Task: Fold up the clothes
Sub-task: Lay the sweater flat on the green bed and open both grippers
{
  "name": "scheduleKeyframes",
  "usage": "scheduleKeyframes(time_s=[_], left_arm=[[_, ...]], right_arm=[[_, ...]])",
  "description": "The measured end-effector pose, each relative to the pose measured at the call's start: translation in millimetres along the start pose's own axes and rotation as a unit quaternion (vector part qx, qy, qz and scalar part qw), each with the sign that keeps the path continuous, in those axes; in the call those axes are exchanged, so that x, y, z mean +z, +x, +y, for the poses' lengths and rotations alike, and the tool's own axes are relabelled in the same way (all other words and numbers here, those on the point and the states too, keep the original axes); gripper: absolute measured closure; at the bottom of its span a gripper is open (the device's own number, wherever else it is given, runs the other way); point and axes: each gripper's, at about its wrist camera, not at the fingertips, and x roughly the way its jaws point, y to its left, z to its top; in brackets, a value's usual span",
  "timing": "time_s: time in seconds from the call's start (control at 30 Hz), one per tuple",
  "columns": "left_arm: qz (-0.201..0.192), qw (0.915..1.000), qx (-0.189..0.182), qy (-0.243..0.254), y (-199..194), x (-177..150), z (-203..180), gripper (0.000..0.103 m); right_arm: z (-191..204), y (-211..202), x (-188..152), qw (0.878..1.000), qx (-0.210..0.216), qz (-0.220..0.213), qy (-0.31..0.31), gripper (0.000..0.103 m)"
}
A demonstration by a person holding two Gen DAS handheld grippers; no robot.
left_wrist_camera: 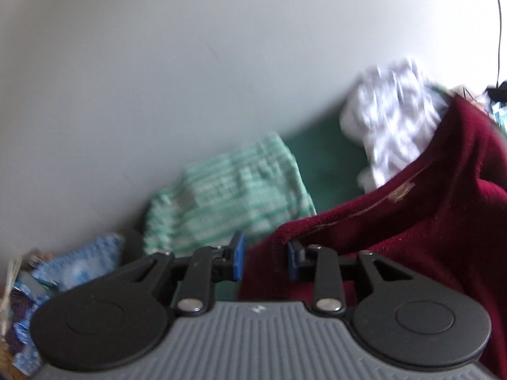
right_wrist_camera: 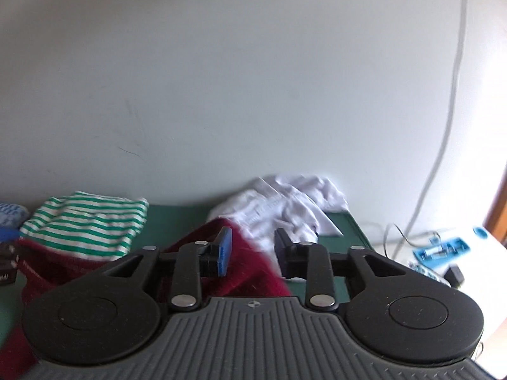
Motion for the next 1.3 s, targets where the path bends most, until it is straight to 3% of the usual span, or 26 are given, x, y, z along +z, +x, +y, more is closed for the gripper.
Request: scheduleKeyframes(time_s=[0.07, 0.17, 0.27, 0.4, 0.53, 0.63, 0.7, 0.8, 0.87, 0.93, 1.03, 1.13, 1.17, 1.27, 1.3], left_arm=[[0.002, 0.9995, -0.032, -0.004, -9, -19, 3, 0.058], [0.004, 0.9967, -0.081, -0.01, -24, -47, 9, 0.036], [0.006, 0.9915, -0.129, -0.016, -38, -76, 14, 0.022], [0.009, 0.9809, -0.193, -0.024, -57, -114, 20, 0.021], [0.039, 0.9553, -0.288, -0.055, -74, -144, 1, 0.014], [0.074, 0.9408, -0.323, -0.07, -76, -157, -27, 0.012], [0.086, 0.9387, -0.323, -0.086, -77, -164, -45, 0.008], [0.109, 0.9361, -0.314, -0.115, -76, -172, -70, 0.005], [0.12, 0.9344, -0.308, -0.133, -77, -177, -88, 0.005], [0.125, 0.9386, -0.294, -0.129, -79, -179, -108, 0.008], [0.112, 0.9557, -0.251, -0.106, -87, -180, -134, 0.014], [0.102, 0.9663, -0.213, -0.104, -94, -179, -148, 0.036], [0.098, 0.9689, -0.201, -0.106, -96, -179, -152, 0.05], [0.099, 0.9675, -0.187, -0.138, -100, -181, -149, 0.075], [0.101, 0.9676, -0.18, -0.146, -101, -182, -148, 0.084]], right_arm=[[-21, -14, -14, 1.0, 0.004, 0.013, 0.023, 0.052], [-45, -54, -56, 0.999, 0.001, 0.045, 0.022, 0.044], [-66, -84, -93, 0.996, -0.019, 0.093, 0.003, 0.041], [-65, -121, -150, 0.987, -0.029, 0.158, -0.016, 0.041], [-52, -147, -172, 0.982, -0.019, 0.188, -0.02, 0.039], [-43, -145, -179, 0.977, -0.03, 0.209, -0.03, 0.036], [-48, -142, -184, 0.976, -0.014, 0.215, -0.002, 0.036], [-59, -139, -190, 0.975, 0.019, 0.219, 0.041, 0.047], [-59, -139, -190, 0.978, 0.02, 0.21, 0.013, 0.079], [-64, -138, -190, 0.978, 0.03, 0.206, 0.001, 0.095], [-79, -136, -190, 0.98, 0.034, 0.194, -0.011, 0.101], [-109, -134, -178, 0.986, -0.009, 0.164, -0.024, 0.103], [-123, -134, -172, 0.988, -0.031, 0.149, -0.026, 0.103], [-176, -131, -148, 0.989, -0.092, 0.119, -0.006, 0.103], [-190, -131, -139, 0.989, -0.09, 0.119, 0.009, 0.103]])
